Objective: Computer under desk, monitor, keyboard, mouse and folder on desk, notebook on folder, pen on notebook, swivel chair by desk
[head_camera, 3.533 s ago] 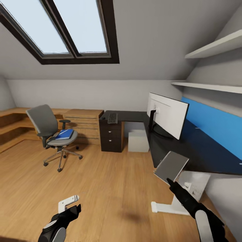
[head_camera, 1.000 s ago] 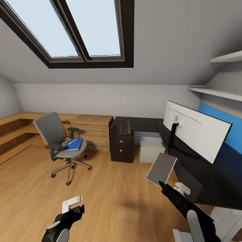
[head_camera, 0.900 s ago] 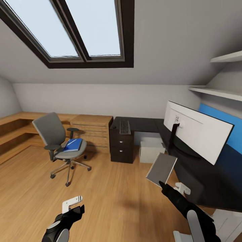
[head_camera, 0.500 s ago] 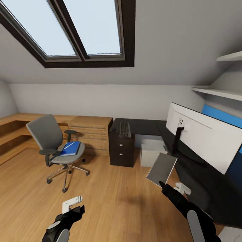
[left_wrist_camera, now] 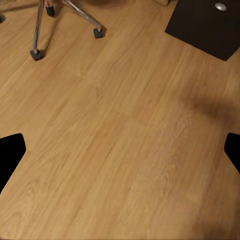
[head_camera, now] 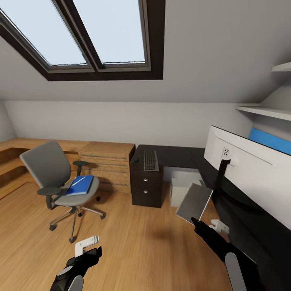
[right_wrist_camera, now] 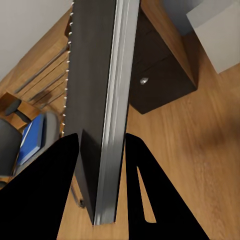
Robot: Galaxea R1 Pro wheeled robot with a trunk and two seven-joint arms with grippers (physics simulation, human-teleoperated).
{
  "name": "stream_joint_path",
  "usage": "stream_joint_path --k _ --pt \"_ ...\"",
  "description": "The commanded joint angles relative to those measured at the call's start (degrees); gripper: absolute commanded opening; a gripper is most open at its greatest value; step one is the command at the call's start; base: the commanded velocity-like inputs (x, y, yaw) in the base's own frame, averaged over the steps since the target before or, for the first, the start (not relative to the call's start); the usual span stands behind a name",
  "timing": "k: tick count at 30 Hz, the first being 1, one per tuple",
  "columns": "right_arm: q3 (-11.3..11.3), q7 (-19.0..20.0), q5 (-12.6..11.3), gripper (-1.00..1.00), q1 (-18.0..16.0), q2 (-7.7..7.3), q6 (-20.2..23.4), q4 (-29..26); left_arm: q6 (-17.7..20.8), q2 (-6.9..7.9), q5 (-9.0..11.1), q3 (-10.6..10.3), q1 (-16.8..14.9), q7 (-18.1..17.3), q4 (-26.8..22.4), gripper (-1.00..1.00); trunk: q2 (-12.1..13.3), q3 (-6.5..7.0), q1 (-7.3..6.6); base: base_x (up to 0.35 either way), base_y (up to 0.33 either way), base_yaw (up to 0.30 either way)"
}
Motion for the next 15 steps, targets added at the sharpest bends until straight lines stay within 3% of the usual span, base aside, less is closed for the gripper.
stream_joint_path --k 1,15 --pt "-0.19 0.26 -0.22 -1.00 -0.06 0.07 0.42 -0.06 0.06 0.07 0.56 -0.15 -0.05 0.59 -0.07 1.00 -0.05 -0.08 0.04 0.328 0.055 0.000" --pt "-0.19 0.26 -0.23 -1.00 -0.06 0.05 0.42 -0.46 0.06 0.15 0.47 -0.15 -0.05 0.59 -0.07 1.00 -0.05 -0.08 0.04 0.328 0.079 0.000"
